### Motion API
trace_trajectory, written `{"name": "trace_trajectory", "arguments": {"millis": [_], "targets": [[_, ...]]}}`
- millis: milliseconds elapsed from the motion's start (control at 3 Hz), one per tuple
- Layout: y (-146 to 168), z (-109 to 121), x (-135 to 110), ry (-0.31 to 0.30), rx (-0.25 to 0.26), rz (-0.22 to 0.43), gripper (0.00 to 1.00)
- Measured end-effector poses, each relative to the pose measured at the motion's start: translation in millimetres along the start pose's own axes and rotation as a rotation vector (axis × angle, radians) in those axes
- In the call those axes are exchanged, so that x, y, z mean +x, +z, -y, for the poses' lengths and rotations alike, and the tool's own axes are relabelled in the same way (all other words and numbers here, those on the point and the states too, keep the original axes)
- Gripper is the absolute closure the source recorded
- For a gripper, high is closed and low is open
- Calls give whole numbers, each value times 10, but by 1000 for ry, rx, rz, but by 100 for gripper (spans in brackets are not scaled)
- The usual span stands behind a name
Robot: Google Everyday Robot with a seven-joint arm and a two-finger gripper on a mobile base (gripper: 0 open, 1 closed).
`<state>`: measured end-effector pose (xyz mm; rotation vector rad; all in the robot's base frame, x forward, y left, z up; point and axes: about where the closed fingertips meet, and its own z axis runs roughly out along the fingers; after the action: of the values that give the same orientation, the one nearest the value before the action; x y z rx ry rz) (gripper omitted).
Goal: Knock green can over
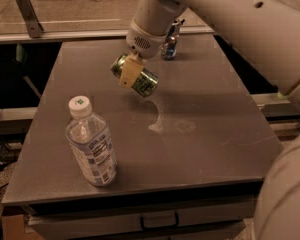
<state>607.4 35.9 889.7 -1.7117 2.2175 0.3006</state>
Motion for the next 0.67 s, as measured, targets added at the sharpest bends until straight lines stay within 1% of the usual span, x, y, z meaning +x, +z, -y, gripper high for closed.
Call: {"name": "trace_trajectory", "arguments": {"millis": [333, 667], "targets": [[200, -118, -97, -50, -41, -56, 36], [319, -189, -184, -88, -64, -85, 12]]}}
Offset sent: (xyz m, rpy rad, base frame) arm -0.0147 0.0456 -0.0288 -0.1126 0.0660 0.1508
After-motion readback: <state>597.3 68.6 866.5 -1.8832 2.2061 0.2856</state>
